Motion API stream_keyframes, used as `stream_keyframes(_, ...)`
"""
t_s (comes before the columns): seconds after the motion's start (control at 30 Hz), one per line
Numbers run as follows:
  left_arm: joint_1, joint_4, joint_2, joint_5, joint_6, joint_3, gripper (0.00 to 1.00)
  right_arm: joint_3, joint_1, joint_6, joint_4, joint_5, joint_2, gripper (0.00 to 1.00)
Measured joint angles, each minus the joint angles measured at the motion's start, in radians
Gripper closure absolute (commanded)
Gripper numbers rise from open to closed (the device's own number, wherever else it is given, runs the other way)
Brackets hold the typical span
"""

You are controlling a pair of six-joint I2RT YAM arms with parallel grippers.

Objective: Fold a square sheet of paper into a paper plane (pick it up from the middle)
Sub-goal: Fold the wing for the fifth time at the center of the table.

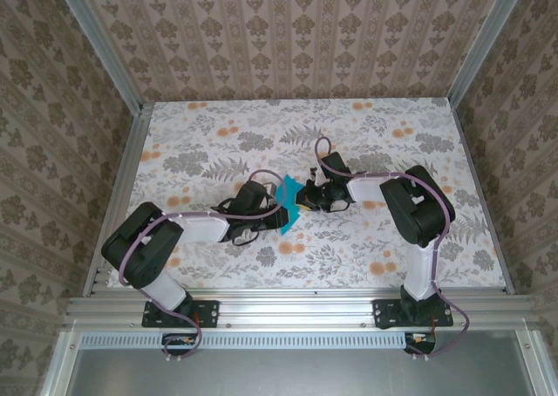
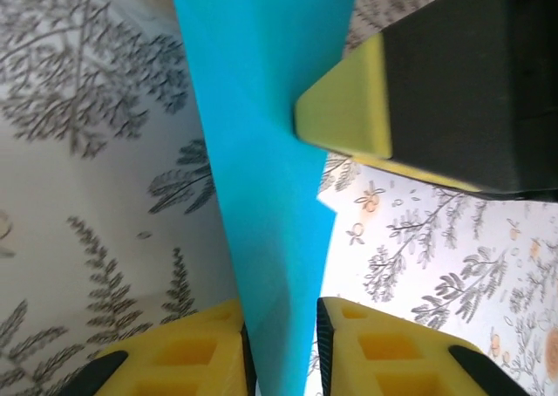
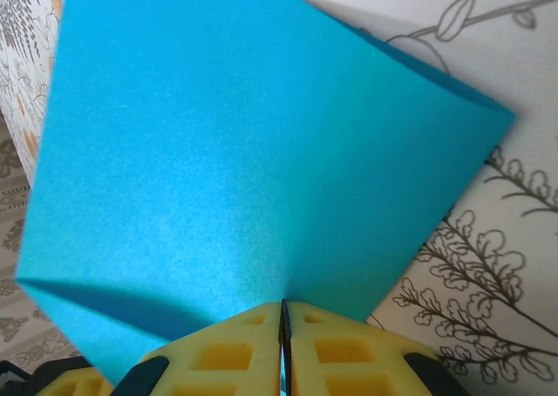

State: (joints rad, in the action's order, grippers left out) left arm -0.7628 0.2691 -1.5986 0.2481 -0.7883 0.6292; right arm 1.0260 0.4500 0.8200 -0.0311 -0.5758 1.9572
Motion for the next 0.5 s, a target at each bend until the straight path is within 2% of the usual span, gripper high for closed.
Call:
stream_keyframes(0.27, -0.029, -0.011, 0.000, -0.065, -0.031, -0.007, 0.93, 0.001, 0.000, 0.022, -0.004, 0.000, 0.002, 0.88)
stream_keyframes(0.5, -0.030, -0.091, 0.000, -0.119, 0.115, 0.015, 0.98, 0.000, -0.003, 0.025, -0.003, 0.001, -0.024, 0.81)
